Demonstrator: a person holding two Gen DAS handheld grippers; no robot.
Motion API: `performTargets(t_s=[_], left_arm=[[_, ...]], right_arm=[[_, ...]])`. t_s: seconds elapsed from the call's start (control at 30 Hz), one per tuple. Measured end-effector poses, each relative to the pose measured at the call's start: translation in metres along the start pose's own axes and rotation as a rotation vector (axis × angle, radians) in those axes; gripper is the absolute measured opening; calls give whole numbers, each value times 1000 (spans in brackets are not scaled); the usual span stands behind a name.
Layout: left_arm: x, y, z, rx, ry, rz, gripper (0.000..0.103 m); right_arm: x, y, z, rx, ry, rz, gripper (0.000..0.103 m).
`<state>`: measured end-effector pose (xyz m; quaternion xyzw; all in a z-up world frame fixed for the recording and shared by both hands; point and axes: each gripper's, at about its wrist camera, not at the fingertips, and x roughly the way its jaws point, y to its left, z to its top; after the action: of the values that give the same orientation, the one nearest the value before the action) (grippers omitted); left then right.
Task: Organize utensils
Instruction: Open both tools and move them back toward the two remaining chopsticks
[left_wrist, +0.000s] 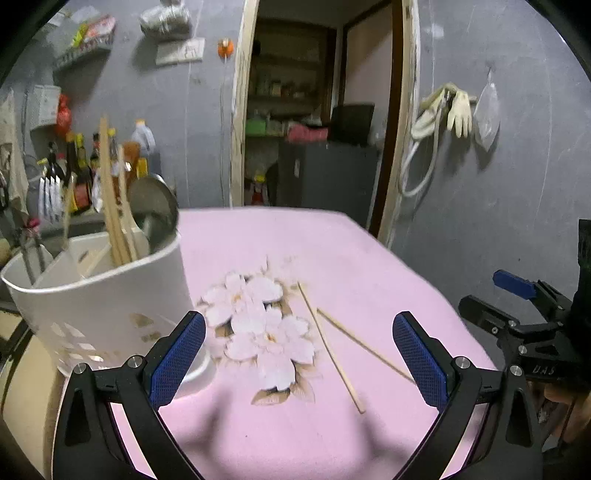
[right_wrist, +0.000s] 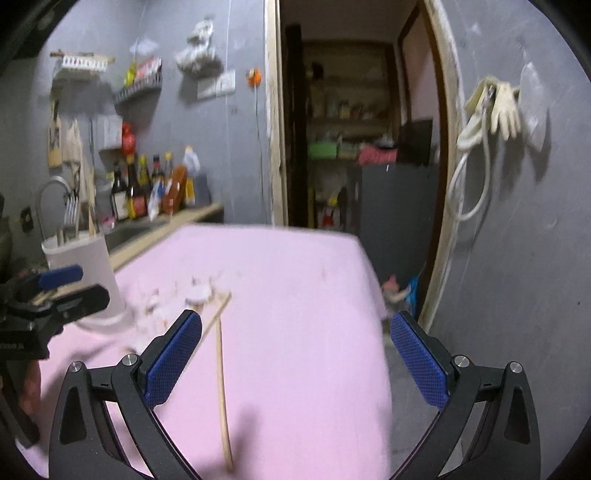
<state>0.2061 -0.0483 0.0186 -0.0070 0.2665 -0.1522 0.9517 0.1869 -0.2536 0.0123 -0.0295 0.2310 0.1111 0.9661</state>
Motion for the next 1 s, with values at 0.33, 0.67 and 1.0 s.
performTargets(t_s=[0.33,0.67,1.0], left_arm=[[32,6,2,-28,154,-21,99],[56,7,4,-25,273,-82,61],[95,12,9,-71,446,-145,30]], right_arm=[[23,8,-17,-31,196,93,71],[42,25,-28,-110,325,176,46],[53,35,-26,-204,361,118,20]])
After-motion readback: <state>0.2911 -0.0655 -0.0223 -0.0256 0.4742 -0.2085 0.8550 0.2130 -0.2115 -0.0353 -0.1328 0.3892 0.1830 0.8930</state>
